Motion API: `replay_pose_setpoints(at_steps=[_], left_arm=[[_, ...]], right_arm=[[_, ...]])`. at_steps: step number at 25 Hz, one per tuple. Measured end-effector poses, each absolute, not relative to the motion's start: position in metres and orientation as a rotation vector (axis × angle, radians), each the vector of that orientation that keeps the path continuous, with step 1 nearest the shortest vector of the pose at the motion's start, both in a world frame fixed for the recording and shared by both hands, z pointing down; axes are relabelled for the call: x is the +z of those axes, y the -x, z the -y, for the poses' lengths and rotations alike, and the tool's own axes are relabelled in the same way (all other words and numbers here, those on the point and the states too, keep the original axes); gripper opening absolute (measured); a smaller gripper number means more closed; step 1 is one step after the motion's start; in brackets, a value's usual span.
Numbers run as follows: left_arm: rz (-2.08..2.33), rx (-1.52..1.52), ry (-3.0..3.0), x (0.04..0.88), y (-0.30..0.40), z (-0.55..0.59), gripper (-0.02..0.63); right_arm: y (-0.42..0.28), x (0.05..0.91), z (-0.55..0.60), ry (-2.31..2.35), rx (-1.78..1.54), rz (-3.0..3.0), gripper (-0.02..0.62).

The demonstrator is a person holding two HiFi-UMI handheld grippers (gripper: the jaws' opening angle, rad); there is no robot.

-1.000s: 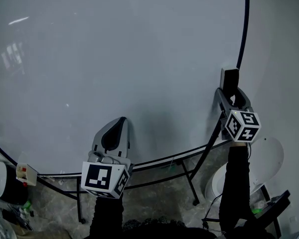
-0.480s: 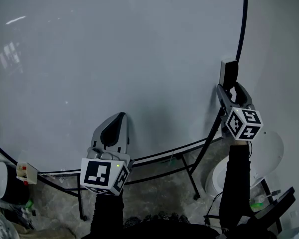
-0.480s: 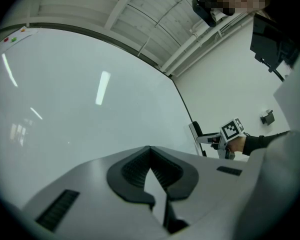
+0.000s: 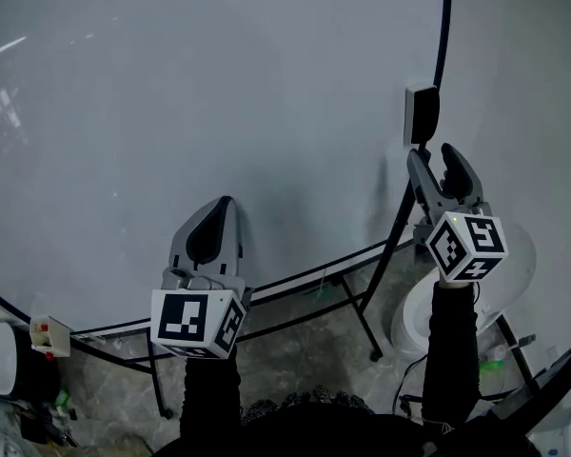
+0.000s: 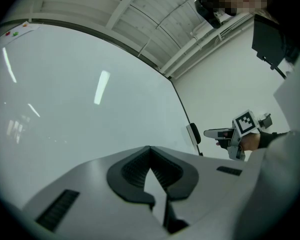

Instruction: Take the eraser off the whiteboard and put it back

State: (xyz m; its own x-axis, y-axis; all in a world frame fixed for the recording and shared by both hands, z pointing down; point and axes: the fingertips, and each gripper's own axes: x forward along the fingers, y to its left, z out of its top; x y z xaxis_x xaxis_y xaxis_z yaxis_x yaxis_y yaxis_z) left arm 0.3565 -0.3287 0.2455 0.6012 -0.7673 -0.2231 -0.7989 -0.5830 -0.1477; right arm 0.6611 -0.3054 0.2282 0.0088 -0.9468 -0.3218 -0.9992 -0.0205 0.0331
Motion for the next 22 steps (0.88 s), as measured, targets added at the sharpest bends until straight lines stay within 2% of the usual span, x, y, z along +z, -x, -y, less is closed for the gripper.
replay_pose_setpoints(at_steps=[8, 17, 22], left_arm=[[-1.288, 0.215, 2.627, 0.255, -0.359, 0.334, 0.006], [-1.306, 0.221, 2.631, 0.26, -0.355, 0.343, 0.006], [-1.292, 0.226, 2.632, 0.257, -0.356, 0.342, 0.006]], right_arm=[[-0.617, 0.229, 0.279, 2.112, 0.45, -2.097, 0.254], [-0.602, 0.24, 0.274, 2.131, 0.405, -2.07, 0.012], [-0.594, 0.241, 0.274, 2.154, 0.427, -2.083, 0.009]])
